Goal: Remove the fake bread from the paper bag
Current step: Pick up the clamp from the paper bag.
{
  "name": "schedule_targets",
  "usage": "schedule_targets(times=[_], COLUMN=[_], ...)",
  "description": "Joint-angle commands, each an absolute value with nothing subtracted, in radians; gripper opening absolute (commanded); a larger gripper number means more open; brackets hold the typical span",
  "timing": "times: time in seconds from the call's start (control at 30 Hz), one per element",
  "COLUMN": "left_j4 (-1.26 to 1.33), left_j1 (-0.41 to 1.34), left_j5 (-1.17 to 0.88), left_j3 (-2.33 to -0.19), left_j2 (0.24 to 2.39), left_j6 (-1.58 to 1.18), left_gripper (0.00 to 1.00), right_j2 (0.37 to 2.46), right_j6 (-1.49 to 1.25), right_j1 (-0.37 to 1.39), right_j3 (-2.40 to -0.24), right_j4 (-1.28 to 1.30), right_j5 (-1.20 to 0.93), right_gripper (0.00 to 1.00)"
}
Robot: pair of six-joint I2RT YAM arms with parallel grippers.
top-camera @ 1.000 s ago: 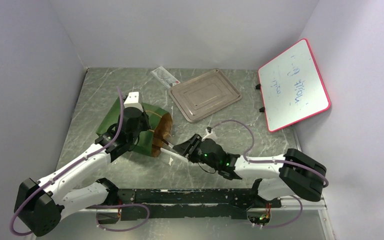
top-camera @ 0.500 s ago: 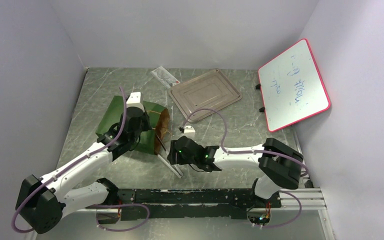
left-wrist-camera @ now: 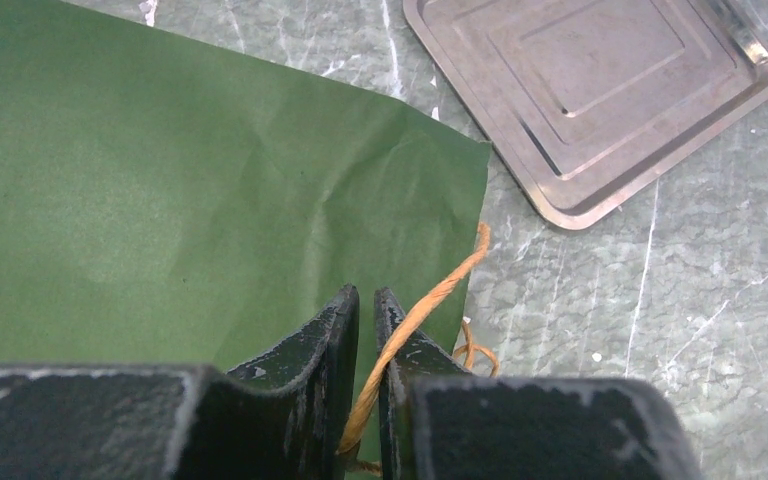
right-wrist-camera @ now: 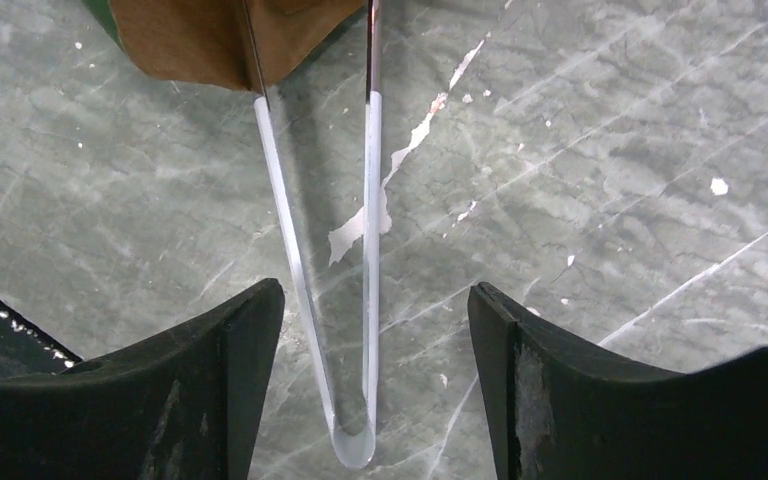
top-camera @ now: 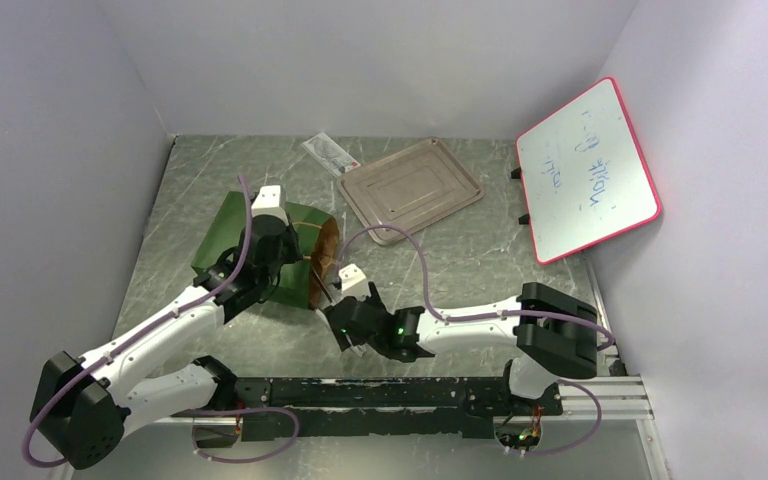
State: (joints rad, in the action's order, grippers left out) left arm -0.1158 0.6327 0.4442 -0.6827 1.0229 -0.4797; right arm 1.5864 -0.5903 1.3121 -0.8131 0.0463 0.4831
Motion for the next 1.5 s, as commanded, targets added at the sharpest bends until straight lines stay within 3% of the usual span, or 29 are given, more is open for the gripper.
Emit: schedule_targets(times=[0.0,0.37,0.7,0.77,1.17,1.47], left_j4=[-0.090,-0.101,-0.121,-0.121,-0.204,-0.246], left_j1=[0.644,0.650,0.656,0.658,0.663,0.666], left_j5=[0.434,0.439,0.439,0.439,0.484,0.498], left_j3=[-0.671,-0.673,-0.656,-0.652,-0.680,-0.720], left_j2=[1.009,1.006,0.979,0.973,0.906,0.914], left_j6=[-0.490,-0.495,-0.506,-0.508,-0.494,-0.492], left_gripper=[0.07,0.07,0.07,0.07,0.07,0.07], right_j2=[1.609,1.726,1.877,1.889,1.595,1.445], right_j6=[-0.495,-0.409,-0.408,-0.432,-0.818,-1.109], right_j1=[1.318,1.318,1.319,1.317,1.282,1.182], right_j3=[-0.810,-0.734,-0.686,-0.671,-0.666,-0.532], right_j4=[-0.022,-0.316,-0.567,-0.607,-0.331,-0.387], right_j5=[0.514,0.473,0.439,0.414,0.341,0.201], right_gripper=[0.70,0.69,0.46,0.36,0.33,0.34])
